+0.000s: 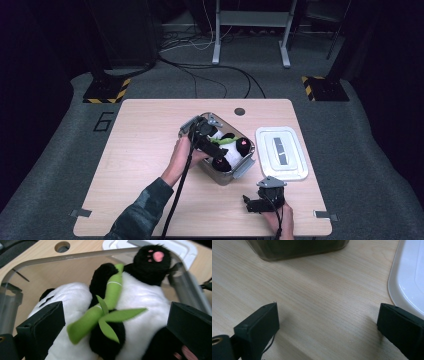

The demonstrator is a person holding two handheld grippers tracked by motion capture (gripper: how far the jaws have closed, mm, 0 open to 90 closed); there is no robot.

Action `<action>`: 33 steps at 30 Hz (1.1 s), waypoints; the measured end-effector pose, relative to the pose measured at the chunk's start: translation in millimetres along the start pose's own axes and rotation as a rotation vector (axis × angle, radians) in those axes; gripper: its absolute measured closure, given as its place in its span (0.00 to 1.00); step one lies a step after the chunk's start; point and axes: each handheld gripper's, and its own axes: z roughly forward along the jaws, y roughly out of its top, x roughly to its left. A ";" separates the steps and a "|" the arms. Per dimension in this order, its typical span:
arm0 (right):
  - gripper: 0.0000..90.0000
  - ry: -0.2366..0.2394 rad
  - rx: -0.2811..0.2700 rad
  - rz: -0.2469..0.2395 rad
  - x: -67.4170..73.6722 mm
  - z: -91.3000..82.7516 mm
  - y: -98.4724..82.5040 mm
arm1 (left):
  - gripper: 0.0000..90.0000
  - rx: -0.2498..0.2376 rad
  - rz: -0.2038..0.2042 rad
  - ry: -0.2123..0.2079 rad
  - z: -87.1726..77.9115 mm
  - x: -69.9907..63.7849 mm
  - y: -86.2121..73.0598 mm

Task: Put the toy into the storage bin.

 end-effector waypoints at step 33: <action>0.04 0.000 0.000 -0.004 -0.4 0.0 -0.1 | 0.00 0.094 0.054 -0.003 17.1 -19.4 -22.6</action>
